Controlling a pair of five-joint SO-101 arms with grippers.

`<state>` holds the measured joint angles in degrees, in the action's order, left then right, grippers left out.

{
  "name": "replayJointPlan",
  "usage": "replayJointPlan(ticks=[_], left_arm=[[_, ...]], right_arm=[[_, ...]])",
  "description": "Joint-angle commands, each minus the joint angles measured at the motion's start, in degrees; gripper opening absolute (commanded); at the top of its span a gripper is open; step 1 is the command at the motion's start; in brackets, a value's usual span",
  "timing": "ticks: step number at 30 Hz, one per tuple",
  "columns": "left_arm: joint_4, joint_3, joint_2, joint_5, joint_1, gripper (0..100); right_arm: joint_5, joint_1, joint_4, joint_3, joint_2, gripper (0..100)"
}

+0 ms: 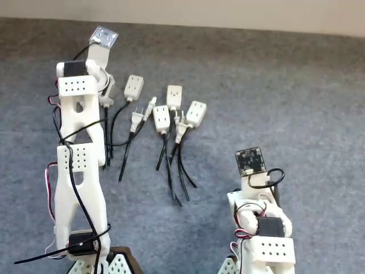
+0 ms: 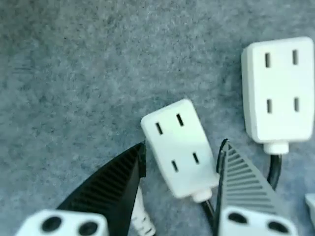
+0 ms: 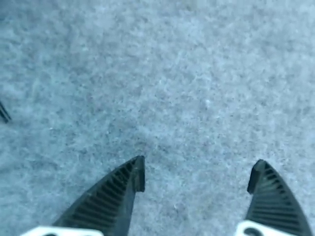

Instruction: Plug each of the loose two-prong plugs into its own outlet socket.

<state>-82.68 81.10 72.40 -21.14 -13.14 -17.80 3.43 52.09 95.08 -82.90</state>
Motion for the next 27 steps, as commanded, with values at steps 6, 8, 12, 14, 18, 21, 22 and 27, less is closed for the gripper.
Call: replayJointPlan(ticks=[6,8,12,14,18,21,22,27], left_arm=[[5.1,-5.9,-3.9,1.2,1.1,18],[5.2,-6.6,-3.9,1.2,1.3,11],[4.7,-6.4,-4.4,1.1,1.3,1],[4.1,-5.4,-4.9,1.0,1.3,0],[-2.8,1.0,-9.3,1.0,1.8,0],[-10.7,5.0,-14.5,-0.4,4.9,0],[-14.1,5.8,-16.6,-1.6,6.4,0],[-20.0,-3.5,-28.7,-3.4,10.6,0]], right_arm=[[-0.7,0.4,-0.5,1.1,-0.7,33.2],[-0.7,0.4,-0.5,1.1,-0.7,33.2],[-0.7,0.4,-0.5,1.1,-0.7,33.2],[-0.7,0.4,-0.5,1.3,-0.7,33.2],[-0.8,0.5,-0.7,2.4,-0.7,33.2],[-0.8,0.5,-0.7,2.4,-0.7,33.2],[-0.8,0.5,-0.7,2.4,-0.7,33.2],[-0.8,0.5,-3.3,2.9,-0.7,33.2]])
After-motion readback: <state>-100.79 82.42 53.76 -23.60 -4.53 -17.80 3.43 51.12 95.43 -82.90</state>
